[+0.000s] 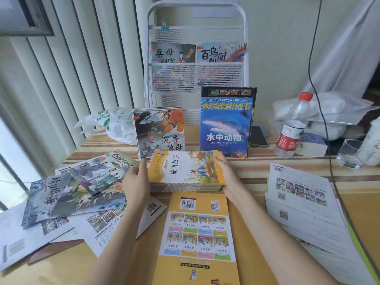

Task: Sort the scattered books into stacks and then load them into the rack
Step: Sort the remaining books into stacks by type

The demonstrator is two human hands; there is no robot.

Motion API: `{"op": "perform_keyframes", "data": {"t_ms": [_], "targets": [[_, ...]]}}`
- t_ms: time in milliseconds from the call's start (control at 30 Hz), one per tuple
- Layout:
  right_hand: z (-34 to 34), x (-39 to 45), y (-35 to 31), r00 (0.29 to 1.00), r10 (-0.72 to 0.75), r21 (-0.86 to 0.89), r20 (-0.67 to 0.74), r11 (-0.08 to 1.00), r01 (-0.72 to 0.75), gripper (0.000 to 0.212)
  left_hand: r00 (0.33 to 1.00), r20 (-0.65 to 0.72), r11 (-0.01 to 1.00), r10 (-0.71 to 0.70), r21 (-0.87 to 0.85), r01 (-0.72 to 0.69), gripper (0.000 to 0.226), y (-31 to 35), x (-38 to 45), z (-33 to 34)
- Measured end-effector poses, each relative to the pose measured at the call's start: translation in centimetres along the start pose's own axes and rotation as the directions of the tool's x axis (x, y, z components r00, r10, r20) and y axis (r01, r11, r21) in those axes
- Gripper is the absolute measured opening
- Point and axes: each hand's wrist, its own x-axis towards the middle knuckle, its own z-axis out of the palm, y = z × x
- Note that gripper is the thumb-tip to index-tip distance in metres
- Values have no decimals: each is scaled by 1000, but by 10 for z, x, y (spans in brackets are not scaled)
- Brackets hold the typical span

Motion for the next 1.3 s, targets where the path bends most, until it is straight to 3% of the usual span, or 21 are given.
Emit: {"op": "perform_keyframes", "data": {"t_ms": [67, 133, 233, 400, 467, 533, 667, 767, 867, 1000, 1100, 1167, 1300], "targets": [[-2, -1, 0, 999, -11, -12, -34, 1000, 10, 57, 985, 173, 996, -19, -80, 33, 40, 0, 0, 4], [-4, 1, 1, 998, -6, -7, -59, 1000, 5, 57, 971, 240, 994, 6, -106, 20, 48, -6, 2, 9], [-2, 1, -1, 1000, -10, -70, -29, 998, 8, 58, 968, 248, 992, 38, -127, -6, 54, -12, 5, 9], [5, -4, -4, 997, -65, -202, 35, 977, 71, 65, 966, 238, 938, -98, -301, 169, 68, -9, 8, 7], [5, -4, -5, 998, -40, -181, 43, 982, 47, 67, 972, 202, 943, -121, -282, 177, 63, -9, 9, 7], [7, -7, -7, 999, -22, -186, 31, 982, 28, 65, 989, 117, 981, -89, -160, 107, 50, -6, 5, 10], [4, -10, -3, 1000, 17, 128, 12, 992, -19, 40, 997, -51, 967, -49, -251, 35, 49, -3, -3, 12], [-5, -7, 1, 1000, -5, 216, 13, 976, 2, 33, 997, -71, 972, -6, -234, -11, 40, -5, -5, 15], [-2, -8, 2, 1000, -22, 145, 10, 989, 20, 33, 996, -33, 984, 83, -157, -87, 34, -5, -7, 17], [2, -8, 3, 996, -75, 21, -42, 997, 76, 51, 997, -63, 993, 41, -104, -47, 42, -6, -2, 16], [7, -11, 3, 990, -130, -162, -56, 980, 120, 56, 992, -114, 998, 50, 32, -46, 57, -8, -1, 18], [9, -10, 4, 983, -173, -270, -68, 951, 148, 55, 987, -146, 995, 67, 86, -55, 65, -6, 0, 20], [11, -10, 6, 949, -256, -289, -187, 937, 196, 47, 978, -183, 992, 101, 95, -84, 71, -9, 4, 22]]}}
